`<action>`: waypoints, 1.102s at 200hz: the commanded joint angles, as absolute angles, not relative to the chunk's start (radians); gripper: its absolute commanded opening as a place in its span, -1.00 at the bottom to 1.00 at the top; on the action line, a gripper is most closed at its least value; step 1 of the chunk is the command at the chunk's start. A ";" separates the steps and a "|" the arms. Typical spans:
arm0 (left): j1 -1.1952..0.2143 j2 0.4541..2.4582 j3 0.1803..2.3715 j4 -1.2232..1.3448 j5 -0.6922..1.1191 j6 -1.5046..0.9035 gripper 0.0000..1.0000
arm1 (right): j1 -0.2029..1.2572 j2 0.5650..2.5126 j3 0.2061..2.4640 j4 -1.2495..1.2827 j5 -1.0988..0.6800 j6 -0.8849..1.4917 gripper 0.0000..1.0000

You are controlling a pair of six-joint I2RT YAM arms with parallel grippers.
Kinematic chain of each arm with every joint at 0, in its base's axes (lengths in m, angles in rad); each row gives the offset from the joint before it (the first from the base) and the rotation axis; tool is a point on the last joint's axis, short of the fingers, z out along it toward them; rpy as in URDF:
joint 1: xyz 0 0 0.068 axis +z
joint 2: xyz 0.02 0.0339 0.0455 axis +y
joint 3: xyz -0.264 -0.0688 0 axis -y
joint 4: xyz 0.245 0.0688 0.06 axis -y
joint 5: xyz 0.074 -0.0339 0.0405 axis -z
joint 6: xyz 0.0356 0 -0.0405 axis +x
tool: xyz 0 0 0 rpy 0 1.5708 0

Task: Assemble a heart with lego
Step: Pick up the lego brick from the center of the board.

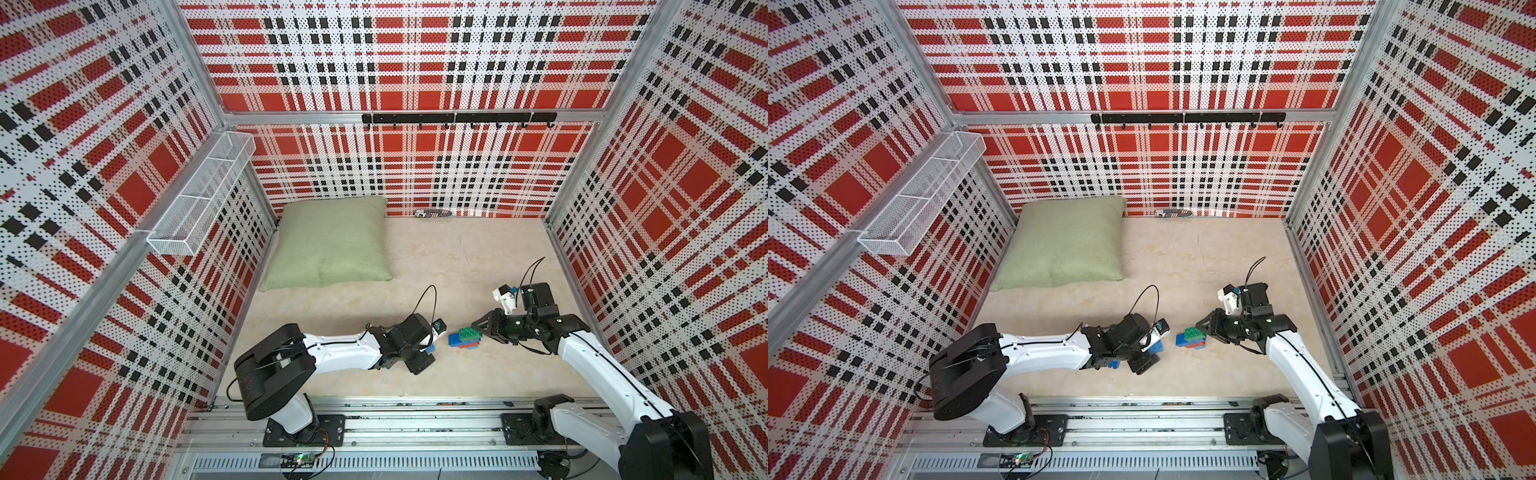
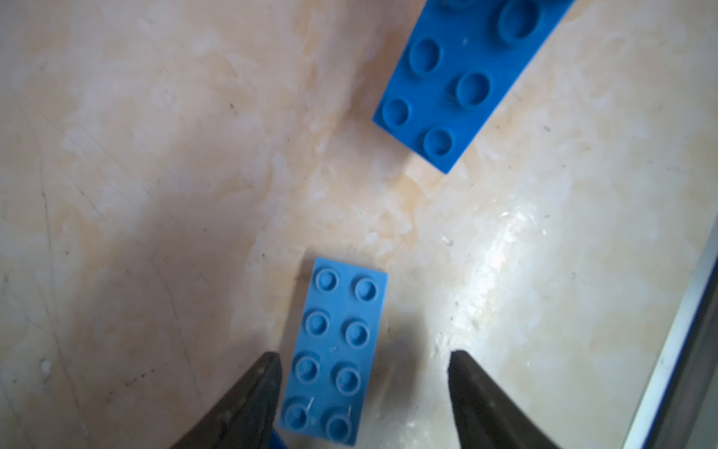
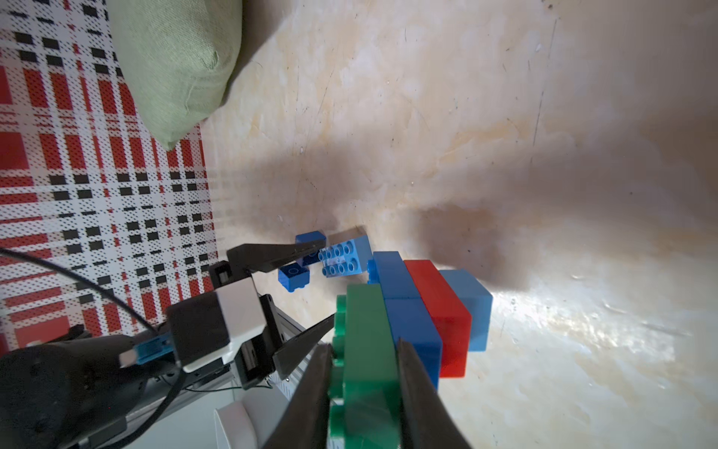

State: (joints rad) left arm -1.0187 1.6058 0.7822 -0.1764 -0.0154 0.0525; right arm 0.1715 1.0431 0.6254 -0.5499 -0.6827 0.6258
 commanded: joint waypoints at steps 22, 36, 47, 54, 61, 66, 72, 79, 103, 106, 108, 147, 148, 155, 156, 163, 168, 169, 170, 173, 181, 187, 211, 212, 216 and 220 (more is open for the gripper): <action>-1.016 1.648 0.830 -0.224 -0.031 0.066 0.25 | 0.125 1.083 0.556 -0.203 -0.774 0.737 -0.46; -1.008 1.662 0.832 -0.224 -0.030 0.078 0.16 | 0.107 1.116 0.516 -0.069 -0.810 0.791 -0.47; -1.000 1.663 0.834 -0.223 -0.031 0.084 0.04 | 0.103 1.140 0.498 0.018 -0.832 0.818 -0.47; -0.995 1.658 0.832 -0.214 -0.022 0.088 0.00 | 0.103 1.154 0.494 0.051 -0.839 0.821 -0.47; -0.990 1.655 0.833 -0.210 -0.012 0.093 -0.04 | 0.102 1.166 0.496 0.069 -0.838 0.821 -0.46; -0.987 1.651 0.835 -0.208 -0.011 0.096 -0.08 | 0.102 1.178 0.497 0.087 -0.844 0.819 -0.46; -0.984 1.649 0.837 -0.203 -0.007 0.097 -0.11 | 0.102 1.195 0.500 0.100 -0.854 0.816 -0.46; -0.980 1.645 0.838 -0.200 0.000 0.103 -0.16 | 0.100 1.215 0.507 0.105 -0.865 0.812 -0.47; -0.973 1.631 0.846 -0.196 -0.001 0.107 -0.28 | 0.099 1.270 0.498 0.182 -0.903 0.824 -0.45; -0.973 1.626 0.847 -0.195 -0.001 0.107 -0.32 | 0.098 1.277 0.495 0.202 -0.913 0.828 -0.45; -0.970 1.623 0.846 -0.195 -0.001 0.107 -0.35 | 0.099 1.282 0.491 0.216 -0.923 0.832 -0.45; -0.922 1.485 0.802 -0.154 -0.020 0.090 -0.58 | 0.099 1.388 0.438 0.452 -1.006 0.912 -0.43; -0.920 1.485 0.800 -0.154 -0.020 0.089 -0.58 | 0.098 1.391 0.436 0.463 -1.009 0.918 -0.43; -0.913 1.454 0.791 -0.148 -0.023 0.088 -0.58 | 0.101 1.413 0.422 0.527 -1.024 0.947 -0.43; -0.912 1.452 0.790 -0.147 -0.023 0.088 -0.58 | 0.100 1.415 0.422 0.533 -1.026 0.948 -0.43; -0.905 1.429 0.782 -0.144 -0.028 0.085 -0.59 | 0.100 1.436 0.419 0.556 -1.032 0.951 -0.43; -0.899 1.410 0.774 -0.139 -0.030 0.084 -0.60 | 0.100 1.449 0.419 0.556 -1.029 0.944 -0.44; -0.898 1.406 0.774 -0.138 -0.031 0.084 -0.61 | 0.101 1.452 0.420 0.555 -1.028 0.941 -0.43; -0.897 1.403 0.772 -0.137 -0.033 0.084 -0.61 | 0.101 1.455 0.421 0.553 -1.026 0.939 -0.43; -0.894 1.393 0.767 -0.134 -0.034 0.084 -0.63 | 0.101 1.462 0.422 0.550 -1.023 0.930 -0.43; -0.886 1.368 0.758 -0.121 -0.045 0.077 -0.67 | 0.101 1.488 0.422 0.570 -1.026 0.924 -0.44; -0.877 1.352 0.753 -0.115 -0.044 0.072 -0.68 | 0.100 1.506 0.419 0.594 -1.033 0.929 -0.44; -0.867 1.318 0.745 -0.104 -0.035 0.073 -0.70 | 0.097 1.560 0.425 0.574 -1.045 0.897 -0.42; -0.867 1.318 0.745 -0.104 -0.035 0.072 -0.70 | 0.097 1.562 0.427 0.568 -1.044 0.892 -0.42; -0.865 1.317 0.744 -0.103 -0.036 0.075 -0.70 | 0.097 1.570 0.432 0.548 -1.043 0.878 -0.41; -0.864 1.316 0.745 -0.101 -0.038 0.078 -0.70 | 0.097 1.578 0.435 0.534 -1.042 0.865 -0.40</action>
State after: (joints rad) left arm -0.8711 1.3331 0.7616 -0.1345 -0.0307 0.0795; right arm 0.1040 1.5360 0.4255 0.5331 -1.0229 0.9180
